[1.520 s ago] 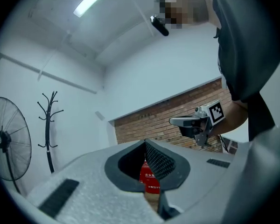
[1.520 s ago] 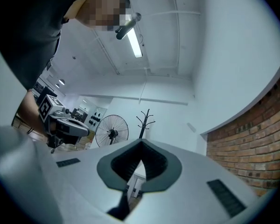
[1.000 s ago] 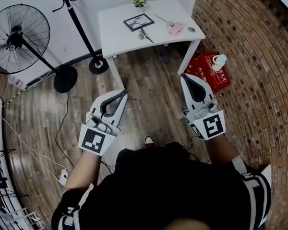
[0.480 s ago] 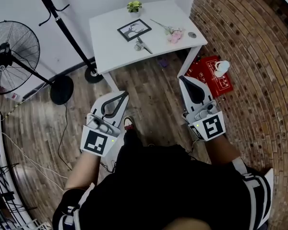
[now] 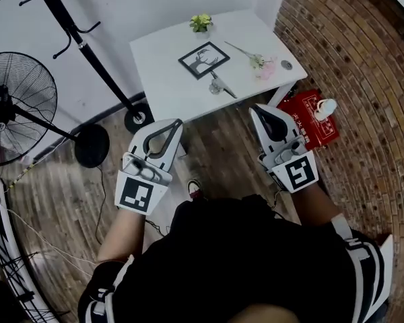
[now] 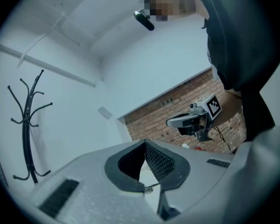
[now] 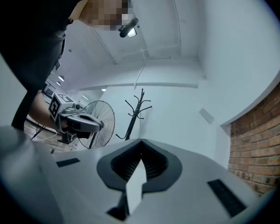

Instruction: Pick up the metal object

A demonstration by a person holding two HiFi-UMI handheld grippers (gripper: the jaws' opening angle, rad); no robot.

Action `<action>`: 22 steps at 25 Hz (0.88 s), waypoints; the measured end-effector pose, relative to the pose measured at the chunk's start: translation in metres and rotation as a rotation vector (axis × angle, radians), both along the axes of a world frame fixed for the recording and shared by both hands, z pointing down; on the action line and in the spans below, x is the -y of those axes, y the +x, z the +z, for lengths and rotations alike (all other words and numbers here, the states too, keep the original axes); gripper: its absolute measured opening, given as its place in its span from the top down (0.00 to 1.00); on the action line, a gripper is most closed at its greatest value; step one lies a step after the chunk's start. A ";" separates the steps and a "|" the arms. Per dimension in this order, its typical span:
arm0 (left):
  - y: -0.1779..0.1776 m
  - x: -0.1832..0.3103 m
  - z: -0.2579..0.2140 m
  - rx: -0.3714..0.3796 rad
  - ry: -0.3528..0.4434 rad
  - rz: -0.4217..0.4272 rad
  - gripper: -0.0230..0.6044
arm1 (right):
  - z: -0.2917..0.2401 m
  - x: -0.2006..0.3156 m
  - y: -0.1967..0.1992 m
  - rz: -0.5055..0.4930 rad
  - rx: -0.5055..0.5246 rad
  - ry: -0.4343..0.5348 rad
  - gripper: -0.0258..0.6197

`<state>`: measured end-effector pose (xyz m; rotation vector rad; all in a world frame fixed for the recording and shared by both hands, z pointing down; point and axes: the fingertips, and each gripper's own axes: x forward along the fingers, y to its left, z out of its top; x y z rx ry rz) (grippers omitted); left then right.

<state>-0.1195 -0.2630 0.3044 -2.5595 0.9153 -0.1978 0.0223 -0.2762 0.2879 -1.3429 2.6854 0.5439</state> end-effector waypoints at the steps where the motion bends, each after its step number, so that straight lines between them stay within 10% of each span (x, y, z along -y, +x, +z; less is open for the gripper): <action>1: -0.008 0.009 0.000 0.015 0.012 0.007 0.95 | 0.002 0.010 -0.008 0.009 -0.013 -0.007 0.96; 22: -0.047 0.102 0.006 -0.136 -0.063 0.051 0.95 | 0.020 0.107 -0.051 0.043 -0.092 -0.043 0.96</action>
